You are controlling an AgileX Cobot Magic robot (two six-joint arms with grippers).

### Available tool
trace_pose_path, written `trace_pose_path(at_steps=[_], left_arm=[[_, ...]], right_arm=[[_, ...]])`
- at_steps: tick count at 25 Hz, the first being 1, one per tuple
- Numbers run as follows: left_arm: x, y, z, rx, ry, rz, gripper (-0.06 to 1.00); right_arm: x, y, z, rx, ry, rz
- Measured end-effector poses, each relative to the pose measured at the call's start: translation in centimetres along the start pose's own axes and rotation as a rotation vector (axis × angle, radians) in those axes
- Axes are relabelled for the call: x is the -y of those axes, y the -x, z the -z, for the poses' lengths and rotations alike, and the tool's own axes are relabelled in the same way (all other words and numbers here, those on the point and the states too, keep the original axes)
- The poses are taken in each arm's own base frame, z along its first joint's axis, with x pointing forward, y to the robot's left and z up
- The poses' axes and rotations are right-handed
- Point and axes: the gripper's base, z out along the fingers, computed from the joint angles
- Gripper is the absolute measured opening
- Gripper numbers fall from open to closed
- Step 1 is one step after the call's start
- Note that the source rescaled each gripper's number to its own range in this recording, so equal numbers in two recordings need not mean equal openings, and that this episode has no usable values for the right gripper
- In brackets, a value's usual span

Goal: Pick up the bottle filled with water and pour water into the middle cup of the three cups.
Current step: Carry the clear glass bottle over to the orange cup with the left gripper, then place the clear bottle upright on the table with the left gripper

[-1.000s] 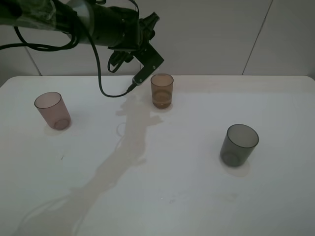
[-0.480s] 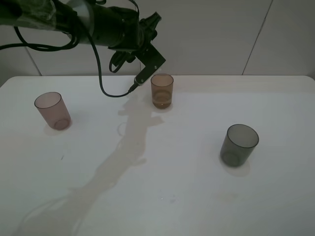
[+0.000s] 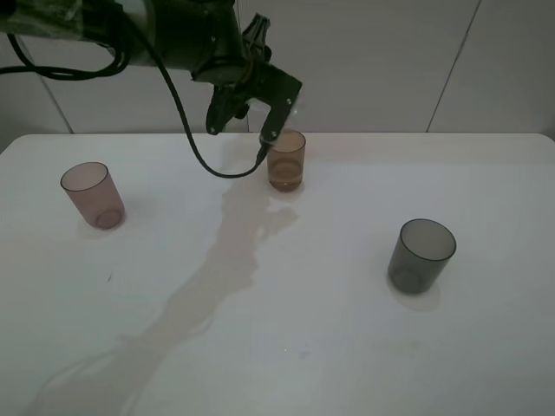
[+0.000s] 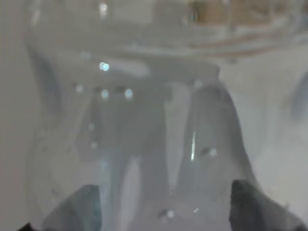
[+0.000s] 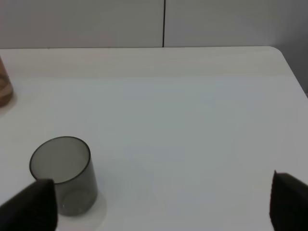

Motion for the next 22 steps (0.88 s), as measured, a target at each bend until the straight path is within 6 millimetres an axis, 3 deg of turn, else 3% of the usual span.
trace_pose_path(at_steps=[9, 14, 22], left_arm=[[-2.5, -2.1, 5.1, -0.034, -0.085, 1.178, 0.02], [-0.3, -3.4, 6.4, -0.090, -0.139, 1.444, 0.02], [5.5, -3.9, 7.5, 0.017, -0.228, 1.622, 0.02]], right_arm=[[0.0, 0.0, 0.0, 0.000, 0.000, 0.000], [0.0, 0.0, 0.0, 0.000, -0.005, 0.003], [0.0, 0.0, 0.0, 0.000, 0.000, 0.000]])
